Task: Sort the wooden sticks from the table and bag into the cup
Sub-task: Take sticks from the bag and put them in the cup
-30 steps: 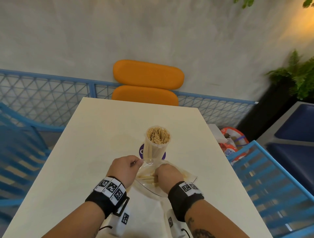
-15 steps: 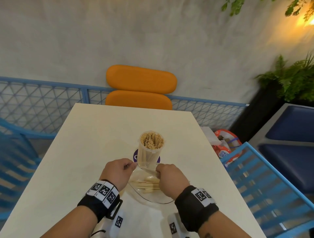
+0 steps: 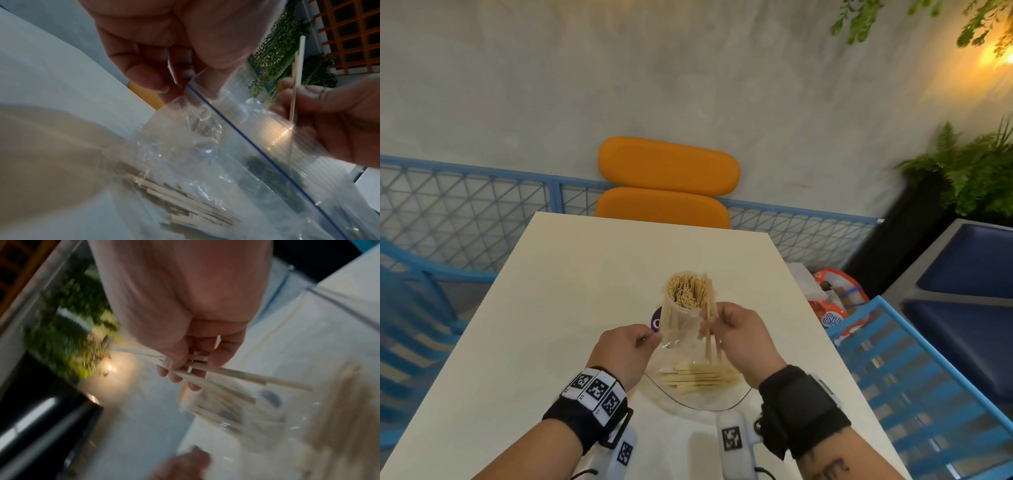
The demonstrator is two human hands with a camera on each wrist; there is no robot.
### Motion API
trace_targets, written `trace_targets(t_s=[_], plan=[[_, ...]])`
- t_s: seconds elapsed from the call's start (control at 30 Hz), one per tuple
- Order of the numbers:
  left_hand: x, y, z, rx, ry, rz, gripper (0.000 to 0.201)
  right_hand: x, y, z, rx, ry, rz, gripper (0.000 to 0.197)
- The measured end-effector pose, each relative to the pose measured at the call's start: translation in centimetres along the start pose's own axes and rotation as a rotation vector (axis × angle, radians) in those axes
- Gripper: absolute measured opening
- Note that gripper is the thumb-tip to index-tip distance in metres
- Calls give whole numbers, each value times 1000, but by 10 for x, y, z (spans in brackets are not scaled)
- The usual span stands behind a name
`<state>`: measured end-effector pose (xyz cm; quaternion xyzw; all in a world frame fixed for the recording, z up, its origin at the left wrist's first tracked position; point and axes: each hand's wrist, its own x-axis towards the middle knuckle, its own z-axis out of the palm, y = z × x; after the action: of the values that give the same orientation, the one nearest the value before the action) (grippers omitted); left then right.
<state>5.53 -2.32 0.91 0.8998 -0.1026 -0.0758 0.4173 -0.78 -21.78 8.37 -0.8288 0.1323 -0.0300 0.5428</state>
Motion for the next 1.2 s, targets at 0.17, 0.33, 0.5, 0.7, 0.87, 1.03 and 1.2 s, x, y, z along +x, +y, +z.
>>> trace_targets(t_s=[0.17,0.33,0.5,0.7,0.87,1.03,1.2], plan=[[-2,1,2,-7,6,2,27,16,-41,-19,340,50,26,22],[-4,3,1,-3,3,-3,30,49,-62,-23,480,198,19,21],[-4,4,0,-19,11,-23,30,78,-61,-5,523,350,-29,22],[-4,3,0,-3,13,-21,29,89,-49,15,416,470,-72,24],[-1,1,1,6,12,-33,27,93,-28,33,293,491,-46,18],[3,-1,3,3,23,-37,29,93,-9,40,123,448,-62,7],[5,-2,4,-10,21,-30,29,91,-8,31,86,346,-117,29]])
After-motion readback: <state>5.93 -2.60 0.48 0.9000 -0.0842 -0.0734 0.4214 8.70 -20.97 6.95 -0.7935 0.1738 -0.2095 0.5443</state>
